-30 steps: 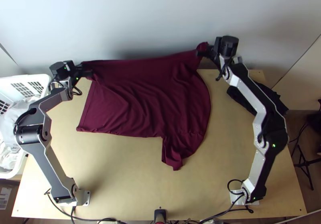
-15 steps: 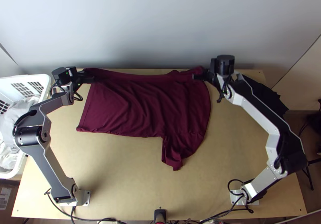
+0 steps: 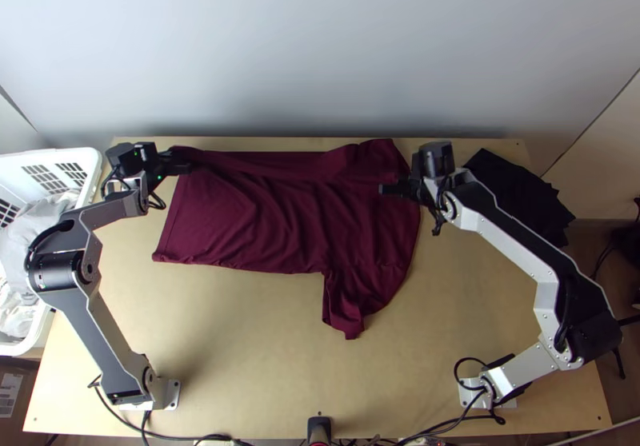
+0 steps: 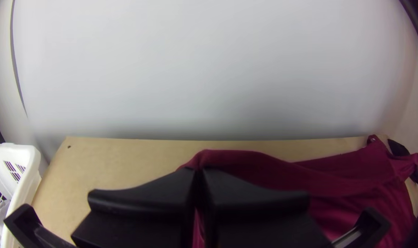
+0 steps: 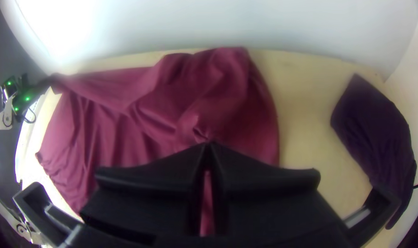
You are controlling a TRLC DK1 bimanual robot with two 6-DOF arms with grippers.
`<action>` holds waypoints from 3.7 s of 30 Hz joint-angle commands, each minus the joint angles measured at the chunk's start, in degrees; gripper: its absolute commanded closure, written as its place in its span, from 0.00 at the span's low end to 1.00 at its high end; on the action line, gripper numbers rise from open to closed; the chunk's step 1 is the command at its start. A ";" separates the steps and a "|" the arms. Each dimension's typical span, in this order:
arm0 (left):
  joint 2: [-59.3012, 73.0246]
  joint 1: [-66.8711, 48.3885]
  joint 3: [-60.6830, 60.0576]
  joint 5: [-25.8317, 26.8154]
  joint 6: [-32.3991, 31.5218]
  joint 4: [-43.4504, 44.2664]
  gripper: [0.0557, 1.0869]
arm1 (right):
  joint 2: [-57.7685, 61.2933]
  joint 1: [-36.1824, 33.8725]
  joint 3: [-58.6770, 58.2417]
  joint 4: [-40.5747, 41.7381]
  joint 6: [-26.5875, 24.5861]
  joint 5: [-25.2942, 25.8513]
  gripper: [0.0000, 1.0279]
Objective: Fold the t-shirt
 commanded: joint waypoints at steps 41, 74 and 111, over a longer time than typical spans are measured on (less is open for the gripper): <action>-14.67 3.41 -11.65 2.43 0.99 -22.27 0.04 | -14.71 0.90 -16.05 -5.17 -0.96 -7.25 0.03; -34.00 15.71 -21.85 9.82 33.07 -70.43 0.05 | -33.34 6.52 -27.56 -24.24 -0.61 -22.46 0.04; -30.49 8.59 -22.90 11.75 19.10 -56.19 0.96 | -15.85 22.52 -32.04 -9.65 7.13 -28.70 0.06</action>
